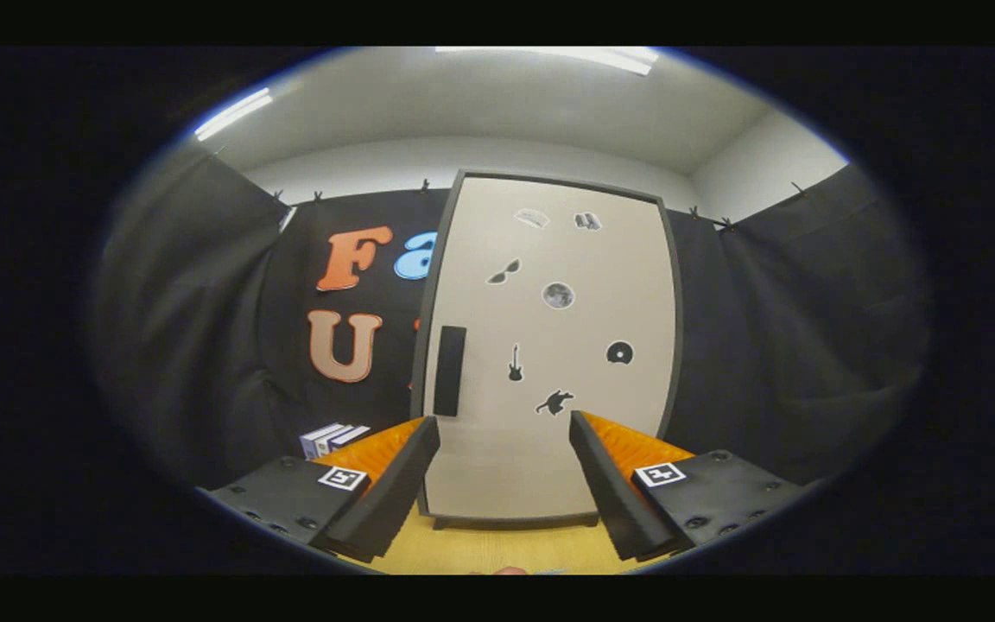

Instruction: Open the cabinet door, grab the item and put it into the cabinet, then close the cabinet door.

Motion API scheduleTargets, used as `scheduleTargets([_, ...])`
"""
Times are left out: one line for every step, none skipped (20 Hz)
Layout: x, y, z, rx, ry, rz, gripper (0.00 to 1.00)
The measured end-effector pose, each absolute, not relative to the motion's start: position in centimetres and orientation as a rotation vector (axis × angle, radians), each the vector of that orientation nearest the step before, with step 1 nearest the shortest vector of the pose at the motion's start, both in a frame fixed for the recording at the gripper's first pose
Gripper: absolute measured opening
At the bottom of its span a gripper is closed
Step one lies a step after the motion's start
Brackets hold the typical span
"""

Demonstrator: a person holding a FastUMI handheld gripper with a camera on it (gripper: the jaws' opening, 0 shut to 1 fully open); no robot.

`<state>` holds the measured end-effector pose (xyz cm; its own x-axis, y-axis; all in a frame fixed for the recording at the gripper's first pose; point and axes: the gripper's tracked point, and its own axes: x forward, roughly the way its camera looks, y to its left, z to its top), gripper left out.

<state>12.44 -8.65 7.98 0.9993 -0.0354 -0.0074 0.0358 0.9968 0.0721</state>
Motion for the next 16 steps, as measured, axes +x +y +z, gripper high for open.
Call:
scheduleTargets([14.3,-8.8,8.6,0.084,0.004,-0.055,0.97])
scheduleTargets([15.9,-8.7,8.7,0.089,0.013,-0.063,0.97])
scheduleTargets([17.6,-8.6,8.3,0.086,0.031,-0.072,0.97])
scheduleTargets([19.3,-8.3,7.9,0.081,0.048,-0.076,0.97])
scheduleTargets([20.9,-7.7,7.5,0.088,0.053,-0.069,0.97])
scheduleTargets([22.3,-6.7,7.2,0.104,0.062,-0.047,0.97])
scheduleTargets([23.4,-5.7,6.7,0.120,0.070,-0.025,0.97])
scheduleTargets([24.4,-5.0,6.5,0.128,0.065,-0.009,0.98])
scheduleTargets([25.3,-4.4,6.3,0.134,0.067,0.005,0.97])
scheduleTargets([26.0,-3.9,6.2,0.138,0.064,0.010,0.97])
scheduleTargets([26.5,-3.6,6.2,0.142,0.053,0.009,0.97])
scheduleTargets([27.2,-3.4,6.3,0.145,0.046,0.008,0.97])
scheduleTargets([27.8,-3.2,6.2,0.149,0.051,0.005,0.97])
scheduleTargets([28.5,-3.0,6.0,0.151,0.059,0.001,0.97])
scheduleTargets([29.0,-3.1,5.6,0.154,0.068,-0.005,0.97])
scheduleTargets([29.3,-3.0,5.5,0.157,0.077,-0.005,0.97])
